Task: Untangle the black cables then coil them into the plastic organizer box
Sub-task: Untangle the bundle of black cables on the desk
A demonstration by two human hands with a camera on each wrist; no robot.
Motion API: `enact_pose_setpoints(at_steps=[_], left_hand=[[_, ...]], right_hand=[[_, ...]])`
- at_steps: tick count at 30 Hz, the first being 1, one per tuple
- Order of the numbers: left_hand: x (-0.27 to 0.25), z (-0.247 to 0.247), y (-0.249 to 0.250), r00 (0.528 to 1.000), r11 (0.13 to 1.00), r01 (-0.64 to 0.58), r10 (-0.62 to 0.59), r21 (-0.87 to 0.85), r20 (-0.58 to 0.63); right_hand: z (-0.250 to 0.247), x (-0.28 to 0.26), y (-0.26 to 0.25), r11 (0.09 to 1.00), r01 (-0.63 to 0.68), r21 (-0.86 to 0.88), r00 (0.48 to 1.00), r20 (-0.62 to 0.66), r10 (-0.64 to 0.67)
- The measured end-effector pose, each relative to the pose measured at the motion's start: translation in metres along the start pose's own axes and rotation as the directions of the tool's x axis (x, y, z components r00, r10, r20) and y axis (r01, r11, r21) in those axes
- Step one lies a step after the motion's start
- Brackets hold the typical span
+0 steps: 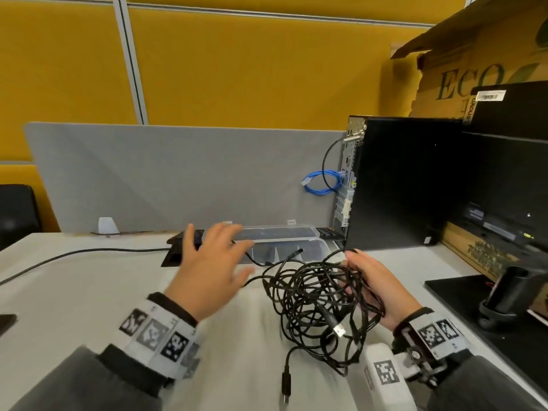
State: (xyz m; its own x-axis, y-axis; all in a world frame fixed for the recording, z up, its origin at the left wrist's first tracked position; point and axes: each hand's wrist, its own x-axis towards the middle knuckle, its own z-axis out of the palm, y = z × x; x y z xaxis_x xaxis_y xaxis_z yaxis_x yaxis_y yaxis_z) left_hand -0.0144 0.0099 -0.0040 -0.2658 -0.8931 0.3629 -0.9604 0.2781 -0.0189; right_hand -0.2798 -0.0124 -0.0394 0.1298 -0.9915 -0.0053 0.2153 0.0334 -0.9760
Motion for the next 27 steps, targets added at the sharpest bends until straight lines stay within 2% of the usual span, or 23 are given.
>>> enact_pose_setpoints(at_steps=[2,4,6,9,12,14,16,18,21,24,27], left_hand=[[-0.003,0.004,0.021,0.991,0.993,-0.119,0.12,-0.013,0.065],[-0.003,0.009,0.027,0.992,0.983,-0.104,0.113,-0.15,0.055],[0.0,0.011,0.026,0.996,0.93,-0.07,0.084,-0.36,0.022],[-0.005,0.012,0.023,0.997,0.751,-0.059,0.075,-0.658,-0.004],[-0.011,0.015,0.019,0.997,0.602,-0.041,-0.023,-0.798,-0.069],[-0.014,0.019,0.016,0.994,0.524,-0.036,-0.073,-0.851,-0.087],[-0.014,0.02,0.016,0.992,0.426,-0.025,-0.1,-0.904,-0.075],[-0.017,0.018,0.019,0.993,0.288,0.014,-0.114,-0.958,-0.02],[-0.019,0.012,0.02,0.988,0.149,0.044,-0.154,-0.988,0.02],[-0.016,0.011,0.016,0.967,-0.07,0.055,-0.243,-0.996,0.071],[-0.015,0.01,0.014,0.944,-0.256,0.051,-0.303,-0.965,0.13]], right_hand=[[0.001,0.003,0.001,0.996,0.004,0.087,1.0,-0.029,-0.001],[0.003,0.002,-0.002,0.99,-0.017,0.14,0.999,-0.038,0.023],[0.002,0.0,-0.003,0.976,-0.041,0.212,0.999,0.013,0.039],[0.001,0.001,-0.001,0.926,-0.004,0.378,1.0,-0.016,0.011],[0.009,0.003,0.001,0.907,-0.027,0.42,0.999,-0.018,0.038],[0.018,0.007,0.002,0.812,-0.144,0.565,0.989,0.12,0.092],[0.026,0.008,0.003,0.712,-0.263,0.651,0.955,0.279,0.098],[0.029,0.013,0.006,0.679,-0.263,0.686,0.96,0.256,0.114],[0.036,0.014,0.004,0.676,-0.296,0.675,0.946,0.304,0.11],[0.038,0.015,0.003,0.76,-0.267,0.593,0.951,0.288,0.109],[0.032,0.016,0.004,0.784,-0.286,0.551,0.938,0.33,0.109]])
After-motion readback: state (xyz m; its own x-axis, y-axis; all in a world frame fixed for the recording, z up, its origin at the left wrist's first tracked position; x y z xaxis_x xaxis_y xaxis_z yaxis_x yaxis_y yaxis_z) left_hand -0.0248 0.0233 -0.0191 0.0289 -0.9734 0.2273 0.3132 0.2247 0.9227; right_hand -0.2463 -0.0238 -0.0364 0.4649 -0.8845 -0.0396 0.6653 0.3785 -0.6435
